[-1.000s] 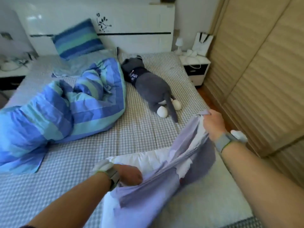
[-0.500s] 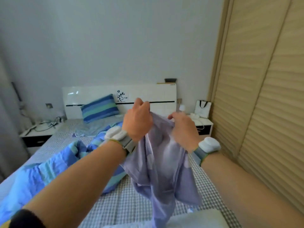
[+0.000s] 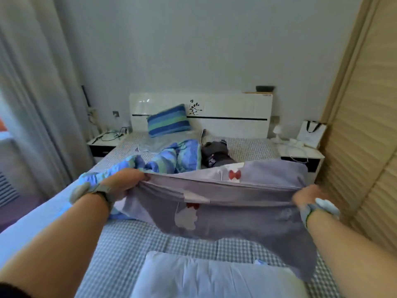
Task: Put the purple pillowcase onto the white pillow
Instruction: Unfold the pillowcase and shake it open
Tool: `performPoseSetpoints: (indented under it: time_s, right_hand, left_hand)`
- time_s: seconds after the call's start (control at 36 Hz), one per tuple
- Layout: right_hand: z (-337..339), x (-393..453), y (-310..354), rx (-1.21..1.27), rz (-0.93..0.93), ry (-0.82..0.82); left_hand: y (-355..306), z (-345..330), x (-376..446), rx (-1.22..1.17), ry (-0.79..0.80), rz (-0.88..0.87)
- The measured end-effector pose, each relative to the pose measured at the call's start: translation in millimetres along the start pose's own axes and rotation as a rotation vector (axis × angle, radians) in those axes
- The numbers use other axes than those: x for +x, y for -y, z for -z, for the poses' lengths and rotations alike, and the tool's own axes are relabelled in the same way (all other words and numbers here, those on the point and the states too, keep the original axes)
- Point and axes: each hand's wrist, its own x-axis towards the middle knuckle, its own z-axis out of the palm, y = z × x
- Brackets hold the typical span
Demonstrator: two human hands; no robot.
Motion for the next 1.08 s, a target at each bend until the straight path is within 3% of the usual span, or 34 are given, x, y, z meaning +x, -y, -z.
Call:
performPoseSetpoints:
  time_s: [0.08, 0.14, 0.25, 0.33, 0.42, 0.5, 0.67, 0.78, 0.89, 0.95, 1.08]
  right_hand:
    - [-13, 6, -15, -0.171, -0.013, 0.249]
    - [-18, 12, -16, -0.232, 0.029, 0.291]
    - [-23, 15, -14, -0.174, 0.059, 0.128]
    - [-14, -2, -23, -0.268, 0.152, 0.005]
    - [-14, -28, -54, -0.356, 0.318, -0.032]
    - [-27, -44, -95, -0.465, 0.373, 0.008]
    - [-70, -95, -252, -0.676, 0.135, 0.332]
    - [-72, -128, -314, -0.909, 0.127, 0.431]
    - [-96, -151, -318, -1.116, 0.399, 0.505]
    - [-121, -166, -302, -1.130, 0.508, 0.574]
    - [-193, -224, -226, -0.893, 0.684, 0.907]
  left_hand:
    - [16, -47, -10, -0.071, 0.037, 0.191]
    - [25, -64, -6, 0.059, -0.013, 0.233]
    - [54, -88, 20, 0.317, -0.163, 0.246]
    - [35, -88, -6, 0.413, -0.201, 0.161]
    - [38, -99, -27, 0.425, -0.256, 0.084]
    - [64, -135, -46, 0.358, -0.236, 0.131]
    - [135, -263, -156, 0.431, 0.195, 0.219]
    - [159, -306, -223, 0.473, 0.275, 0.251]
    - [179, -320, -235, 0.480, 0.351, 0.183]
    - [189, -323, -227, 0.499, 0.315, 0.104]
    - [159, -302, -204, 0.348, 0.247, 0.013]
